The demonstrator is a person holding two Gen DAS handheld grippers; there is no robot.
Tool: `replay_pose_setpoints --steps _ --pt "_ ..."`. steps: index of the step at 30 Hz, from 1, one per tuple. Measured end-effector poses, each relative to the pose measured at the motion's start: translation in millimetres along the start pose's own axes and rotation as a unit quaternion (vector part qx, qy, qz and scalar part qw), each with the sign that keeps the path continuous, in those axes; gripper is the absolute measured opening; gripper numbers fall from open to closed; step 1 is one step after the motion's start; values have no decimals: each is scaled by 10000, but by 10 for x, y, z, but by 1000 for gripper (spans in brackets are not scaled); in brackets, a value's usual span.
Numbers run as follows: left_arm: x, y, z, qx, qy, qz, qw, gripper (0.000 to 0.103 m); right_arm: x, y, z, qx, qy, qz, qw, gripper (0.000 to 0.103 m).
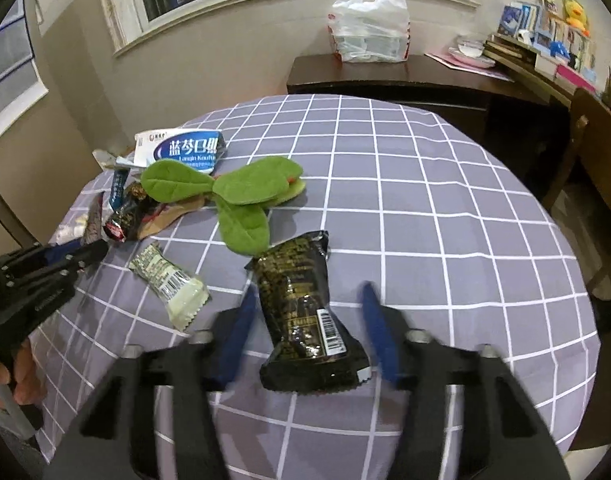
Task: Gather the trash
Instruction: 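Grasp the red wrapper with the left tool while the right tool grasps the black wrapper, then carry the red and black wrappers with both tools over the bin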
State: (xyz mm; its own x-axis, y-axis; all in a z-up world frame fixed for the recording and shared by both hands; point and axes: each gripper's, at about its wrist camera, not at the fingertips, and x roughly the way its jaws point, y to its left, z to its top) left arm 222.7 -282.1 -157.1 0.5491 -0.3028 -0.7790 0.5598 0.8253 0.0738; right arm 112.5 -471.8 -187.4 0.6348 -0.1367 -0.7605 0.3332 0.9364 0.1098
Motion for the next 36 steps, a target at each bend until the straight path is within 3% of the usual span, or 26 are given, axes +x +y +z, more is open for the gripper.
replay_pose_setpoints --steps 1,4,12,13,14,20,23,24,26,30,33,36 --pt "-35 22 -25 -71 -28 -34 10000 18 -5 7 -4 -15 -3 6 10000 25" --pt "-141 71 -85 -248 -78 -198 9995 18 -57 29 -36 -17 -55 7 10000 20" --pt "-641 311 -302 -670 -391 -481 9958 18 -457 333 -152 -146 -368 221 9990 18" --pt "-696 367 -338 -740 -411 -501 9952 18 -529 426 -164 -211 -425 279 9985 4" --pt "-753 433 -377 -804 -438 -523 9944 18 -578 500 -169 -259 -456 355 9980 1" --pt "-969 769 -670 -1115 -428 -423 9919 18 -717 1093 -207 -611 -503 582 9952 1" --pt "-1027 842 -829 -1173 -364 -377 9917 18 -726 1227 -295 -607 -573 299 9961 9" --pt "-1031 840 -869 -1170 -329 -345 9920 18 -726 1258 -321 -663 -595 147 9959 26" --pt "-1033 833 -907 -1144 -308 -282 9926 18 -699 1227 -390 -611 -548 9 9966 39" --pt "-1032 779 -934 -1099 -328 -399 9926 18 -591 993 -481 -397 -276 -177 9987 41" --pt "-1006 727 -926 -1105 -319 -448 9924 18 -499 814 -503 -309 -114 -374 9988 50" --pt "-954 689 -904 -1149 -264 -412 9922 18 -406 730 -521 -277 16 -327 9991 50"
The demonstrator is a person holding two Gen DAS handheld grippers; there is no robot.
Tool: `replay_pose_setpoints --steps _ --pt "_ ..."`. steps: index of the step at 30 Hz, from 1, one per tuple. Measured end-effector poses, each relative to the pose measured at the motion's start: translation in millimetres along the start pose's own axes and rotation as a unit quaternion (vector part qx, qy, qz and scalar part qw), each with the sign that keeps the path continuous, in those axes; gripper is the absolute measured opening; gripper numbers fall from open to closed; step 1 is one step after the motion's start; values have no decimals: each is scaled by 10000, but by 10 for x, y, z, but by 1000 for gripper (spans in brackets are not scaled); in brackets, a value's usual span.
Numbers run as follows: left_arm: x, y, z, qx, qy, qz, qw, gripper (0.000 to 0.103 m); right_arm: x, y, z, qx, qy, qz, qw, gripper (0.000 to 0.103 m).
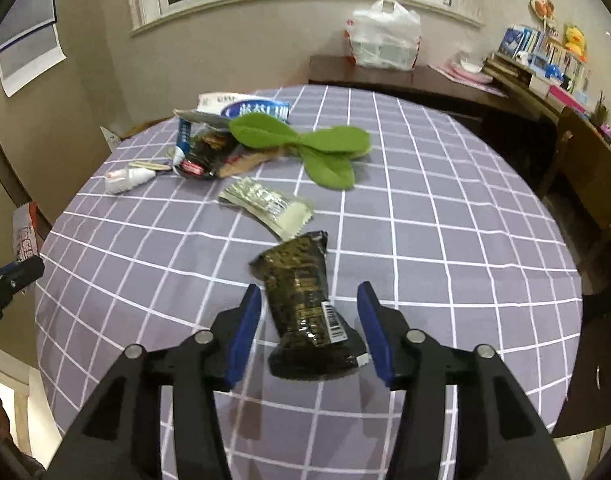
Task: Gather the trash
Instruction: 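Carry the red and black wrappers with both tools over the bin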
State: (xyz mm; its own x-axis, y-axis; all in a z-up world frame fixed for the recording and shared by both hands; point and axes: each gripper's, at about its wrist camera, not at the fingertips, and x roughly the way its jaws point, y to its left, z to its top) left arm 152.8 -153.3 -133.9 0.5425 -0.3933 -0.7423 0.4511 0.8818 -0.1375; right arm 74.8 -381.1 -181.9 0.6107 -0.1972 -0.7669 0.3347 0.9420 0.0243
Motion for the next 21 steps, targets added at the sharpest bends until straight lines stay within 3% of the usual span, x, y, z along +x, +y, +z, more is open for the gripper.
replay_pose_setpoints --steps 3,7,10,14,21 --pt "43 -20 12 -31 46 38 10000 18 94 35 0 -130 146 231 9995 49" --pt "44 -9 18 -52 50 53 10000 18 144 141 9 -374 84 275 9989 25" --pt "17 59 16 -139 23 36 9999 18 160 207 28 -483 42 303 9984 21" --pt "-66 227 -12 -295 -54 34 9995 18 82 336 31 -447 -3 741 9963 15" --pt "-246 815 -161 -784 -142 167 9967 18 -199 1125 55 -952 -243 1507 9837 15"
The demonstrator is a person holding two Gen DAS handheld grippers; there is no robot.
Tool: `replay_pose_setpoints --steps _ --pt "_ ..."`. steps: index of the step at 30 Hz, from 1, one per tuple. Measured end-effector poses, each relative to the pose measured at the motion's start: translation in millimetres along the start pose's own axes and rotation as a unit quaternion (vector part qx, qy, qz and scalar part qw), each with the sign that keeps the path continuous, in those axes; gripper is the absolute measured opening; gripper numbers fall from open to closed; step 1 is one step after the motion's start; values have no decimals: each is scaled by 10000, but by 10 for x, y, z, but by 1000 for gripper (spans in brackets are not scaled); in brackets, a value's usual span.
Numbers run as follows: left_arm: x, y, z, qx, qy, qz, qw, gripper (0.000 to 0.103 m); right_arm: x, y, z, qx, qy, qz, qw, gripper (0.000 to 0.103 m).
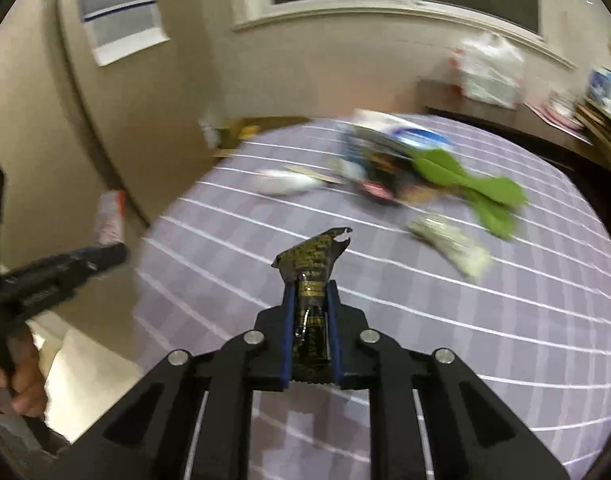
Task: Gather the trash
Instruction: 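Carry the red and black wrappers with both tools over the bin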
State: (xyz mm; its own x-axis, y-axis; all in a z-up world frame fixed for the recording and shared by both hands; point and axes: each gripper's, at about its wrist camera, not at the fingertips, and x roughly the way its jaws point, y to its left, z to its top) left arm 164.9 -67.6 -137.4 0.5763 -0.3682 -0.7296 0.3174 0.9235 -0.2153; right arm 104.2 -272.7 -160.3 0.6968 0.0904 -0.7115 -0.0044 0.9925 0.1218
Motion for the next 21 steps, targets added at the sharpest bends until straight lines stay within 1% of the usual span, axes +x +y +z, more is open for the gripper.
replay_pose_setpoints --steps 1,3,5,7,10,12,14,17,18,20,21 --pt "-23 104 -12 -58 -18 56 10000 18 33 167 44 -55 -4 248 9997 15" --pt "-68 379 -36 -259 -25 211 9994 18 100 459 101 -238 9 490 9985 15" --pt "-98 618 -60 -428 -16 370 9984 18 188 804 149 -378 5 834 9958 15" --pt "-132 913 -92 -578 -16 606 9965 18 310 1183 198 -546 4 1148 9919 15" --pt "-154 1281 -127 -740 3 929 9929 18 530 1655 239 -785 54 1461 9861 15" --pt "-150 1541 -157 -865 16 1185 9892 18 760 1962 264 -923 191 1635 9820 15" --pt "-121 1822 -196 -1002 82 1477 9839 18 984 2213 279 -1018 312 1754 9787 15" --pt "-51 2166 -262 -1261 233 1645 9780 18 1355 2534 279 -1080 508 1961 9733 21" --pt "-5 2268 -283 -1333 314 1695 9760 18 1499 2626 269 -1111 618 1958 9724 23" --pt "68 2391 -322 -1412 432 1731 9738 18 1785 2765 240 -1157 883 1802 9728 25" --pt "86 2413 -341 -1421 459 1708 9739 18 1849 2789 214 -1149 948 1771 9729 34"
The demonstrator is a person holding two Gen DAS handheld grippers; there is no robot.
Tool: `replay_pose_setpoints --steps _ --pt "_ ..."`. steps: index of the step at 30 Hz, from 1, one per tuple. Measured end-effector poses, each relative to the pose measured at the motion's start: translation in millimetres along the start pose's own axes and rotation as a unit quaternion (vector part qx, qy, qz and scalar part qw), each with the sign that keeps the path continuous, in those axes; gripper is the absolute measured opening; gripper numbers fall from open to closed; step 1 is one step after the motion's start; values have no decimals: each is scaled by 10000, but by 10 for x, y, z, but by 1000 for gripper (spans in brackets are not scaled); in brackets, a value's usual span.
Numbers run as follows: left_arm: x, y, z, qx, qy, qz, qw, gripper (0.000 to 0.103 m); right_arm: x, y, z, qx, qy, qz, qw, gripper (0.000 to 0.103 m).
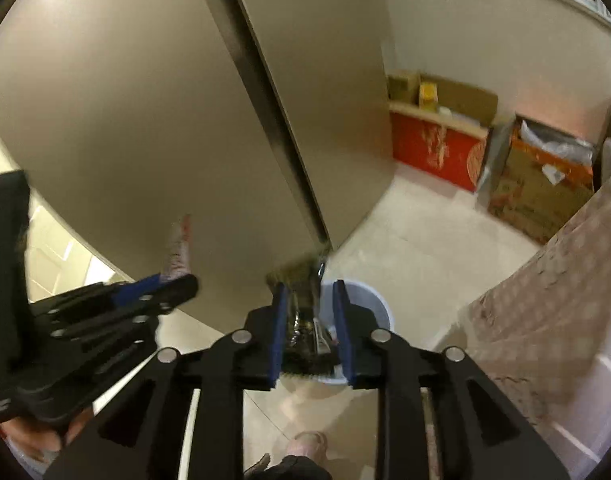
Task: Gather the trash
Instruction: 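Carry the red and black wrappers with both tools over the bin, then open the right tool over the bin, then open the left tool releasing the red wrapper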
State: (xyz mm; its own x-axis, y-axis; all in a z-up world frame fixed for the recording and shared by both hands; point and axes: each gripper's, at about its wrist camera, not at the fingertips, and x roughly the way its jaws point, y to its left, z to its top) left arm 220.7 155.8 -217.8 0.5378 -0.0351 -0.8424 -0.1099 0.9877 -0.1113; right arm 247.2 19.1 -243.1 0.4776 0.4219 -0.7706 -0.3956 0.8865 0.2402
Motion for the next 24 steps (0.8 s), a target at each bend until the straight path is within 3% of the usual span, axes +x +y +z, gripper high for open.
replay_pose_setpoints --steps 1,8,12,22,24 --pt "38 10 -1 5 38 -16 10000 18 49 6 -11 5 10 -8 10000 41" --pt "285 -58 8 23 271 -181 9995 18 23 -12 -133 2 -98 -308 9995 43" --pt "317 -89 -7 15 322 -284 9991 18 -95 24 -203 -68 -303 -538 9981 54" --pt "309 -182 209 75 228 -295 9993 18 -408 -124 -151 135 -933 -573 9939 63" --pt "322 -197 251 43 218 -301 9993 23 -428 -154 -158 172 -977 -627 9931 63"
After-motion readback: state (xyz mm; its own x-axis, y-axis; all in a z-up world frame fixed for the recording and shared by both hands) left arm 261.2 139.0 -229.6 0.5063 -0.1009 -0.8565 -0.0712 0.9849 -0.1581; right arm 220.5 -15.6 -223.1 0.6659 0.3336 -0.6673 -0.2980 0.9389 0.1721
